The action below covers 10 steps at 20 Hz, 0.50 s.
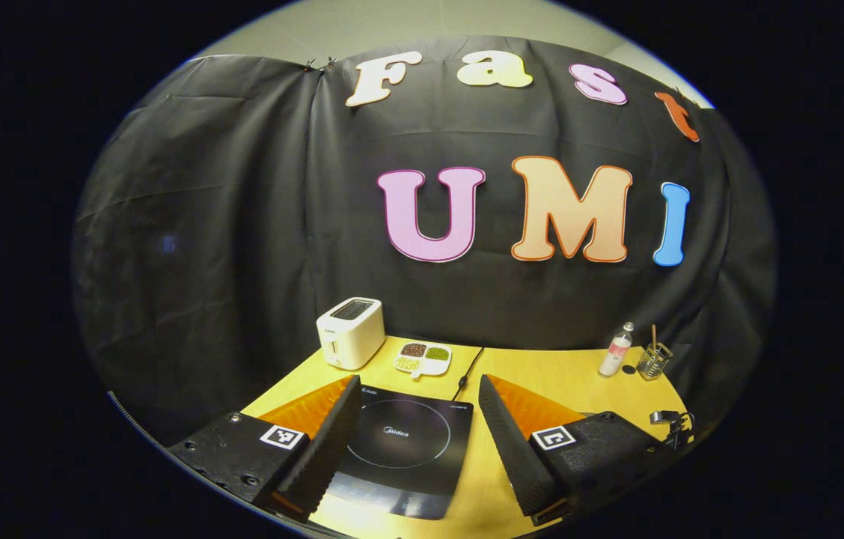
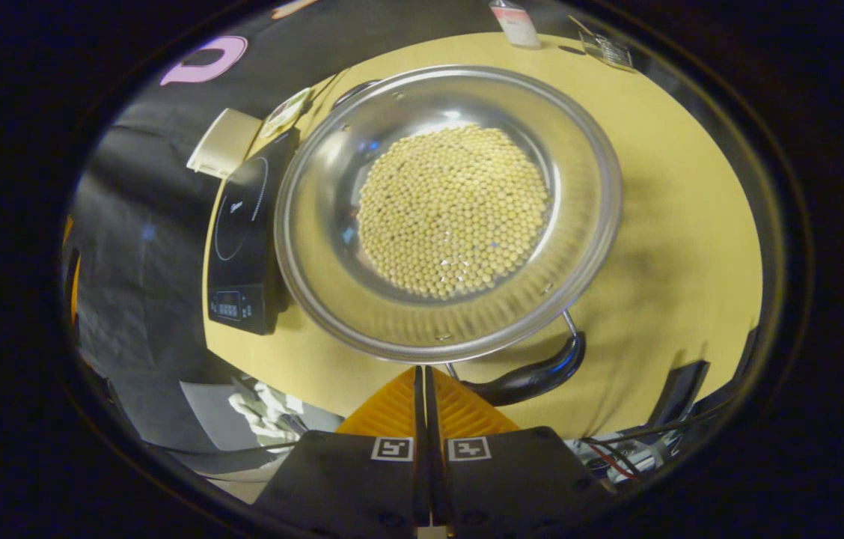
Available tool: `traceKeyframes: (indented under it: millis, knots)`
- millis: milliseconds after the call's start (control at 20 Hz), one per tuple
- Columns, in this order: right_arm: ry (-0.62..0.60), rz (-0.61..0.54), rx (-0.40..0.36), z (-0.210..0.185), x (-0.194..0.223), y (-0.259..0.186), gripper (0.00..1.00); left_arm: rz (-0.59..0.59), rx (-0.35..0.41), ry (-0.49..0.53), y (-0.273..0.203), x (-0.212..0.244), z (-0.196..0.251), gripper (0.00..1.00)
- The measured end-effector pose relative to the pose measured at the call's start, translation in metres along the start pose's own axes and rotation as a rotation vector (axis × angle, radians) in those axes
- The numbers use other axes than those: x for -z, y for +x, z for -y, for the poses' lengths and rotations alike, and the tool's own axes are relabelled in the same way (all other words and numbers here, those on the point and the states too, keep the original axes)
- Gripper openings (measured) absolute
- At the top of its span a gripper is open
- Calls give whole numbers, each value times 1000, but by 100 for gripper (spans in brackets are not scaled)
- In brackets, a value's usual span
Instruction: First push the handle of the pot to place it horizontally, then grasp the pot with both hands and set it on the induction cooktop.
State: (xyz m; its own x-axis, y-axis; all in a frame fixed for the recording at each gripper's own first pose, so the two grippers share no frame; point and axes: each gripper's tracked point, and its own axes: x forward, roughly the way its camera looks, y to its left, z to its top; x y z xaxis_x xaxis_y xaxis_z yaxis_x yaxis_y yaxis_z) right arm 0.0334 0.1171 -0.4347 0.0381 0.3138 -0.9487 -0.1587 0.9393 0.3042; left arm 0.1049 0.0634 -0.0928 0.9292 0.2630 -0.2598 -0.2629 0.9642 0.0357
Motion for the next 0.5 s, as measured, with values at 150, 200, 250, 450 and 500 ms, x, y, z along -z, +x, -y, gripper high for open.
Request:
traceKeyframes:
  millis: [150,200,250,450,500]
  knots:
    - [15,3,49,27,-10,-3,3,-3,10,0,8,1,10,95]
    - [21,2,60,36,-13,-5,3,-7,11,-1,11,2,12,95]
    - [28,2,71,47,-14,-7,3,-11,10,-3,14,2,13,95]
    - [40,14,137,80,-32,-11,5,-32,-1,-9,22,10,15,95]
    - [41,19,149,86,-38,-13,5,-40,-5,-10,25,12,15,95]
